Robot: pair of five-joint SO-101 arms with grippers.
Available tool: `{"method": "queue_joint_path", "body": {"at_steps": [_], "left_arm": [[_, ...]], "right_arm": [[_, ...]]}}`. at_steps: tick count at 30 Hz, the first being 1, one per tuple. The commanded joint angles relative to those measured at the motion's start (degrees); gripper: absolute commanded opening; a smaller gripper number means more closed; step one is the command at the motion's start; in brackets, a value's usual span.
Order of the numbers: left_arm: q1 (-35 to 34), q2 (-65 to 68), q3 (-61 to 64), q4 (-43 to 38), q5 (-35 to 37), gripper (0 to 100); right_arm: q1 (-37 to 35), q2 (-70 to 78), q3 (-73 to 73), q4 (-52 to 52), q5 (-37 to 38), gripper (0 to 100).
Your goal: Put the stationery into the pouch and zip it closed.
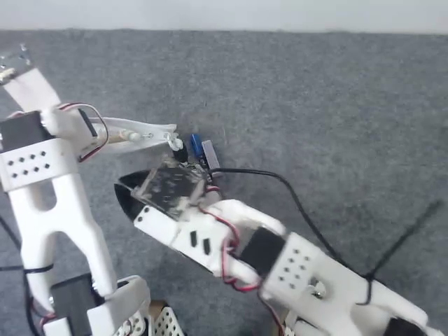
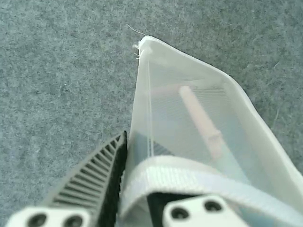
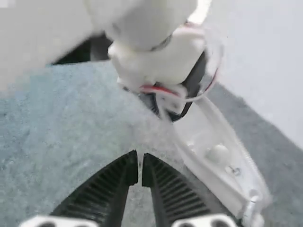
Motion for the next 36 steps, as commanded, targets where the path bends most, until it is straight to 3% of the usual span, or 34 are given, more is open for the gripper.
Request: {"method": "queue_joint_path", "body": {"at_steps": [1,10,17,26,31,36], "left_arm": [[0.26,-0.18,-0.04,-1.41,0.18,1],[-0.44,-0.35,-0.04,-1.41,0.18,1],[-5.63,-0.62,-0.40,-2.64,0.53,1],[-9.85,-0.62,-1.27,-2.90,0.53,1],[-9.67,-0.62,-1.27,-2.90,0.53,1],[-9.67,-0.62,-1.27,-2.90,0.53,1]], "right_arm": [[3.21,-6.02,-0.88,3.21,0.62,0.6],[10.33,-6.11,-6.77,13.14,0.62,0.9],[15.16,-4.70,-7.65,14.64,0.62,1.1],[18.59,11.65,-13.36,15.25,0.44,1.6],[20.79,20.79,-15.82,15.34,-2.64,11.0],[22.37,31.08,-20.57,15.43,-2.90,11.1]]}}
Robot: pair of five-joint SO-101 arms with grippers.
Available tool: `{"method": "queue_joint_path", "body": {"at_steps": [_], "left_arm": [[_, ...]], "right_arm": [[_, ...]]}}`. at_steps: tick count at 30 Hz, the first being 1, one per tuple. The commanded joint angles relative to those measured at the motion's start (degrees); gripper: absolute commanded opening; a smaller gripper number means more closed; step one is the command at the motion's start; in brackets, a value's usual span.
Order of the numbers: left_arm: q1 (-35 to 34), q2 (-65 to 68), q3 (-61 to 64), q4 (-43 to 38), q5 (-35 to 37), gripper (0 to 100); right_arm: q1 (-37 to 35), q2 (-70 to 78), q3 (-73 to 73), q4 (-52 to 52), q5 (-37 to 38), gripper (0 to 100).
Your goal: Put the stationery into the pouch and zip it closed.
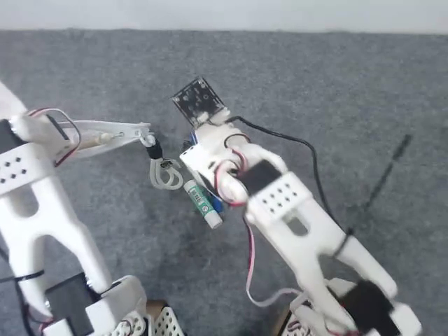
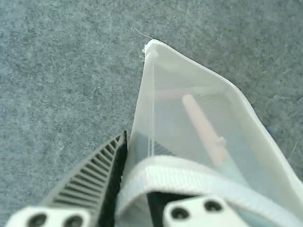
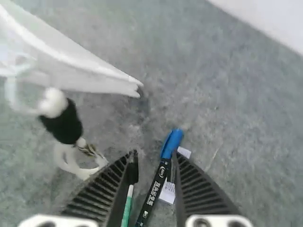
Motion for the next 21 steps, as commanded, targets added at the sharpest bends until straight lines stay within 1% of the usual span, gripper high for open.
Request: {"method": "queue_joint_path", "body": {"at_steps": [1,6,9,11,14,21], "left_arm": [[-0.35,-0.70,-1.36,-1.32,0.53,1],[-0.35,-0.70,-1.36,-1.32,0.53,1],[-0.35,-0.70,-1.36,-1.32,0.53,1],[-0.35,-0.70,-1.27,-1.32,0.53,1],[-0.35,-0.70,-1.27,-1.32,0.53,1],[-0.26,-0.70,-1.27,-1.32,0.53,1]], "right_arm": [[1.27,5.32,-6.68,1.45,-0.70,11.2],[1.27,15.43,-17.32,11.56,-1.41,11.6],[1.80,20.62,-23.74,16.92,-4.57,11.7],[2.15,24.04,-27.43,19.56,-5.27,11.7],[2.24,28.70,-31.30,21.49,-5.45,11.7],[3.47,36.35,-36.13,20.97,-5.45,11.7]]}}
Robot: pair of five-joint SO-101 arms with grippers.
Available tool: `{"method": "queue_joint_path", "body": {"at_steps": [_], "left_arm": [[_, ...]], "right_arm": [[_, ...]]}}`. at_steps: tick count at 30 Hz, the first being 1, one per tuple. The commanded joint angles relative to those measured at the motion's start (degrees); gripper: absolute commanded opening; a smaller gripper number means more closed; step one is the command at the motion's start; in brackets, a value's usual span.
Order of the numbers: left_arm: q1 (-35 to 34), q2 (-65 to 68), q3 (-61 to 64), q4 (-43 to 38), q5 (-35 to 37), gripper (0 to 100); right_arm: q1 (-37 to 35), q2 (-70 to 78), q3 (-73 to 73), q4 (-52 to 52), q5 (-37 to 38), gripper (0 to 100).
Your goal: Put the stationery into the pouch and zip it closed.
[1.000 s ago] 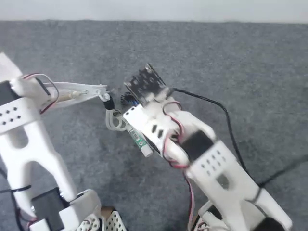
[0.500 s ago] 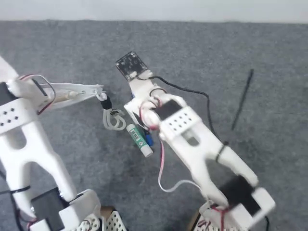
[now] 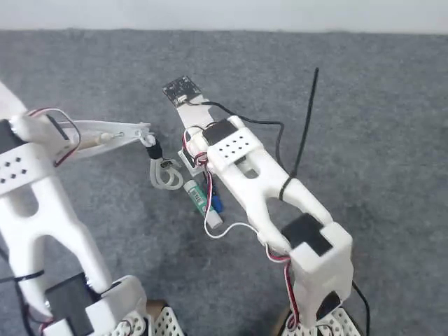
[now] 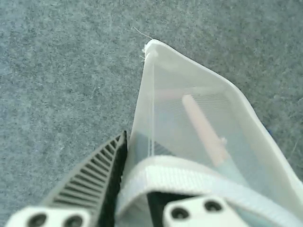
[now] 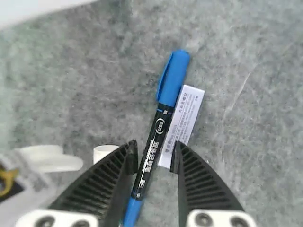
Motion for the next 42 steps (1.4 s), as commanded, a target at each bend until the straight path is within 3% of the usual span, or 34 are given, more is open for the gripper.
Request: {"method": "queue_joint_path", "body": {"at_steps": [1,23,27,29,42], "left_arm": [[-0.26,-0.70,-1.27,-1.32,0.53,1],[-0.26,-0.70,-1.19,-1.41,0.53,1],[-0.26,-0.62,-1.19,-1.41,0.44,1],[-0.26,-0.62,-1.19,-1.41,0.44,1],[-0.26,-0.62,-1.10,-1.32,0.44,1]], "right_arm": [[1.98,0.75,-5.54,0.13,-0.70,11.7],[4.62,19.56,-20.57,0.48,-0.35,11.0],[4.70,19.56,-20.92,0.13,-0.35,0.2],[4.70,19.56,-21.36,0.75,-0.35,2.0],[4.09,8.48,-23.38,16.75,-0.35,0.6]]}}
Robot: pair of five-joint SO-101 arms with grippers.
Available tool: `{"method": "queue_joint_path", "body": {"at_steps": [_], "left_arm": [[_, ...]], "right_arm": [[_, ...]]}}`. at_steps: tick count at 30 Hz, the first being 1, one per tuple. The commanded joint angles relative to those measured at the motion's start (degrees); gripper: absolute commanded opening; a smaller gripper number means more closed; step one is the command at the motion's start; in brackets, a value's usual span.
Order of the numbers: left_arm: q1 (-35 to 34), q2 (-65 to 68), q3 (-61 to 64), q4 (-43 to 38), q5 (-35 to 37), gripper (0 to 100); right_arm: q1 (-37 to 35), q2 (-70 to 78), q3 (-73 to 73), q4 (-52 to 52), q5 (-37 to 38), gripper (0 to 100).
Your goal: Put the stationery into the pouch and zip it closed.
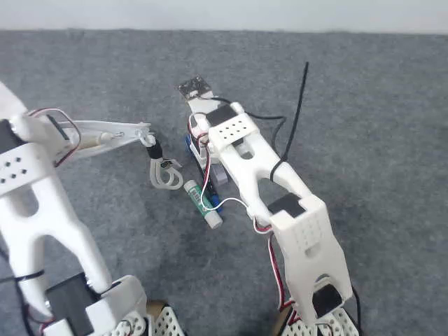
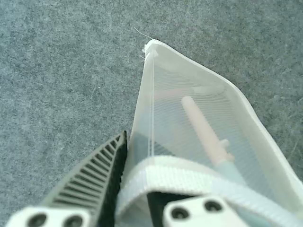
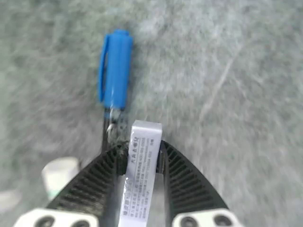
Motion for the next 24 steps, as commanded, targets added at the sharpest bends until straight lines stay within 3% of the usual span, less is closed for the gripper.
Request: {"method": "queue_joint_path", "body": {"at_steps": [1,11,24], "left_arm": [[-0.26,-0.62,-1.10,-1.32,0.44,1],[-0.26,-0.62,-1.10,-1.32,0.44,1],[-0.26,-0.62,-1.10,-1.32,0.44,1]], "right_arm": [[-0.40,-9.19,-3.52,5.58,-0.35,0.6],[-5.14,-17.63,-3.43,15.87,-0.35,0.6],[-7.69,-25.98,-1.67,18.86,-0.79,0.6]]}}
